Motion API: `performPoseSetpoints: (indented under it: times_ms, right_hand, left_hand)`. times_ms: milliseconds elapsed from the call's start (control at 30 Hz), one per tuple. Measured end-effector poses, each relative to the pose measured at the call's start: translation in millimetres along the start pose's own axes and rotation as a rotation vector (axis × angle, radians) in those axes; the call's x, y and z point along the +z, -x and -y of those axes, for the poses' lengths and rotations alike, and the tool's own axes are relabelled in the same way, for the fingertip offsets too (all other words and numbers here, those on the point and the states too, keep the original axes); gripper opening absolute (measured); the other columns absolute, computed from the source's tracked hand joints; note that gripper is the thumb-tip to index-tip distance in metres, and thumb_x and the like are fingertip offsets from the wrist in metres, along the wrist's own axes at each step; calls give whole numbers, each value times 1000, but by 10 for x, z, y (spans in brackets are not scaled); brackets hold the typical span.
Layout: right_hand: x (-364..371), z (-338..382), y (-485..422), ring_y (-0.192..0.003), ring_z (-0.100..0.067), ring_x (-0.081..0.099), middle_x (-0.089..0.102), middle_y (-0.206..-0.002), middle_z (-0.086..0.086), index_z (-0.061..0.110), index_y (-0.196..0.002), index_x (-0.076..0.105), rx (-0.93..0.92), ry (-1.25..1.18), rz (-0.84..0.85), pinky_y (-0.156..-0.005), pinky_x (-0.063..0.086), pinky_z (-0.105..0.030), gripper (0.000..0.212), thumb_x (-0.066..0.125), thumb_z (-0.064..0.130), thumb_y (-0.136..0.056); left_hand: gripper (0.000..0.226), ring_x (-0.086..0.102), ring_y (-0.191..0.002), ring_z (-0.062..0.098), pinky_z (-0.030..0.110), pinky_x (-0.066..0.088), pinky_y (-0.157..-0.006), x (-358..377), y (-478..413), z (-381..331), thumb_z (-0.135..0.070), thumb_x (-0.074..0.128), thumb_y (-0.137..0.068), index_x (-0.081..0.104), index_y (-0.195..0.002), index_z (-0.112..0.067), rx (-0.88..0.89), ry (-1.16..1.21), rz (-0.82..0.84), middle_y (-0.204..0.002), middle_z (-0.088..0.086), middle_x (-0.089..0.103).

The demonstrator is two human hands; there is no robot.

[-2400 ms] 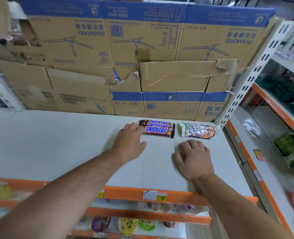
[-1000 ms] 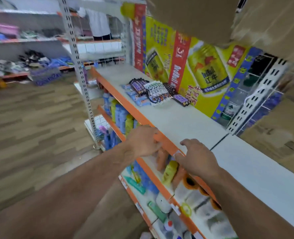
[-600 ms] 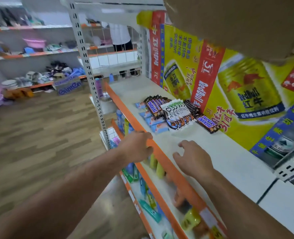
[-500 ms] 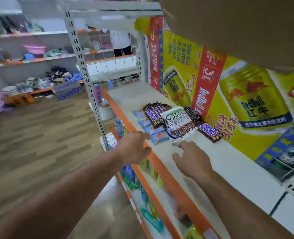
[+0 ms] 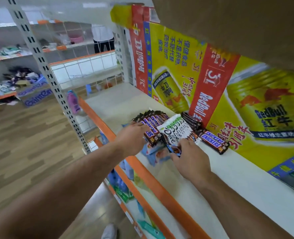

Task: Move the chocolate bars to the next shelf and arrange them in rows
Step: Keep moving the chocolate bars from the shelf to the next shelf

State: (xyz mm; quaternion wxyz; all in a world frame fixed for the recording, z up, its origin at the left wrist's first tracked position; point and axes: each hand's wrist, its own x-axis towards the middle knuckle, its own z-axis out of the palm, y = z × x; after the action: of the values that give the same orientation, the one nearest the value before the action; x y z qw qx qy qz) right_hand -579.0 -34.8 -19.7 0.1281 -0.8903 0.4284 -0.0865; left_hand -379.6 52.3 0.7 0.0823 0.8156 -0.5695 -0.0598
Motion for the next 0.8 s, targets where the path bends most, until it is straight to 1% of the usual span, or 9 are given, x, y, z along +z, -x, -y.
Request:
performPoseSetpoints:
  times_ms: [100, 167, 233, 367, 500, 567, 633, 733, 800]
  right_hand:
    - [43, 72, -72, -102, -21, 60, 59, -114, 1, 25, -111, 45, 79, 33, -34, -75, 45, -32, 35, 63, 44, -88]
    - [69, 158, -99, -100, -22, 61, 60, -112, 2, 25, -108, 44, 145, 33, -43, -72, 43, -32, 34, 65, 41, -87]
    - [84, 239, -111, -102, -22, 61, 61, -112, 2, 24, -108, 45, 216, 33, -56, -73, 43, -32, 34, 67, 38, -86]
    - [116, 390, -94, -106, -24, 59, 59, -109, -1, 20, -108, 52, 313, 70, -66, -75, 39, -29, 27, 62, 37, -90]
    - [118, 530, 3, -97, -25, 57, 58, -98, -4, 20, -98, 57, 433, 20, -63, -69, 32, -25, 20, 60, 39, -91]
    - [87, 559, 108, -84, -24, 54, 54, -86, 1, 21, -88, 53, 523, -75, -87, -65, 33, -29, 20, 61, 39, -90]
    - [42, 538, 249, -78, -22, 52, 57, -79, 3, 20, -83, 55, 623, -194, -146, -61, 35, -32, 19, 63, 36, -89]
    - [-66, 465, 531, -75, -17, 54, 60, -79, 5, 21, -80, 59, 756, -328, -224, -57, 37, -28, 14, 64, 32, -87]
    - [-147, 400, 755, -73, -16, 54, 61, -79, 5, 21, -79, 61, 817, -393, -268, -56, 35, -28, 14, 67, 31, -87]
  left_hand:
    - [43, 49, -118, 24, 35, 41, -100, 26, -238, 189, -12, 54, -86, 54, -127, -24, 153, -106, 4, -123, 0, 58]
    - [45, 49, -111, 22, 36, 44, -94, 40, -380, 310, -9, 53, -82, 53, -124, -25, 260, -180, 2, -117, -2, 57]
    - [42, 46, -108, 21, 35, 43, -89, 43, -495, 409, -11, 58, -82, 52, -121, -25, 356, -231, -1, -114, -2, 53]
    - [45, 40, -106, 20, 38, 39, -91, 13, -637, 561, -25, 71, -78, 48, -116, -23, 495, -217, 42, -113, -1, 47]
    - [29, 45, -100, 17, 35, 38, -92, -25, -738, 592, -20, 69, -78, 49, -99, -24, 632, -202, 53, -101, -6, 51]
    - [25, 53, -89, 18, 40, 46, -84, -51, -786, 557, -13, 65, -78, 47, -88, -27, 648, -146, 88, -90, -7, 59]
    - [23, 56, -82, 19, 39, 50, -76, -78, -798, 470, -15, 62, -84, 46, -90, -30, 636, -32, 185, -88, -5, 62]
    - [18, 59, -73, 12, 25, 50, -61, -152, -750, 226, -20, 62, -90, 57, -106, -27, 677, 147, 306, -98, -4, 66]
    - [15, 55, -58, 4, 12, 38, -43, -188, -682, 21, -20, 61, -91, 61, -107, -22, 721, 253, 355, -97, 0, 68]
